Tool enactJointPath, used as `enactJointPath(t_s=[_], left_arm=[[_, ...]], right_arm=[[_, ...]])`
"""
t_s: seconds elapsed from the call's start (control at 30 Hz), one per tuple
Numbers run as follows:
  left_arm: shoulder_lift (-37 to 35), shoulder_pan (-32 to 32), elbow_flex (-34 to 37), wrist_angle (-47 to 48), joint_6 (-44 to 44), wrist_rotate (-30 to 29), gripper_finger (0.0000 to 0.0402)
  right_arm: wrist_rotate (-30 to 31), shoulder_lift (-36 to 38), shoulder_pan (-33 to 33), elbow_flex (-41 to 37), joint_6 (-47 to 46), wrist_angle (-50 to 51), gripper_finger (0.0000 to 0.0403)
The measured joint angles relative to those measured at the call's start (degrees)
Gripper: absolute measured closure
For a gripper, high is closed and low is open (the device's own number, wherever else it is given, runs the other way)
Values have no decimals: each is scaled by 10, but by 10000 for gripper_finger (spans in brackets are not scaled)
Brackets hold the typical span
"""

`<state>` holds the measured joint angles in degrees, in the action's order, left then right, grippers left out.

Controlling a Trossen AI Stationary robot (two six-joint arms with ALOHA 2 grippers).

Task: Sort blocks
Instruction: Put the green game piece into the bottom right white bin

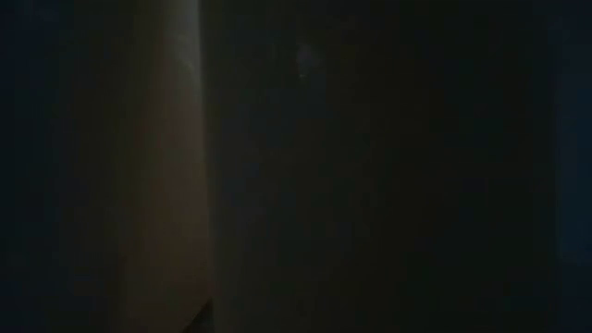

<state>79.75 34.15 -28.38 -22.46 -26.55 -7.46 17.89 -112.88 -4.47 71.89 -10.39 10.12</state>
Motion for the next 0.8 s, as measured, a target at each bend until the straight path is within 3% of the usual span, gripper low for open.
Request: enactJointPath(t_s=[0.3, 0.8], left_arm=[[-6, -10, 0, -11, -1, 0, 197], [-66, -100, 0, -18, 32, 0, 197]], right_arm=[[29, 1, 0, 82, 29, 189, 286], [125, 2, 15, 86, 14, 382, 286]])
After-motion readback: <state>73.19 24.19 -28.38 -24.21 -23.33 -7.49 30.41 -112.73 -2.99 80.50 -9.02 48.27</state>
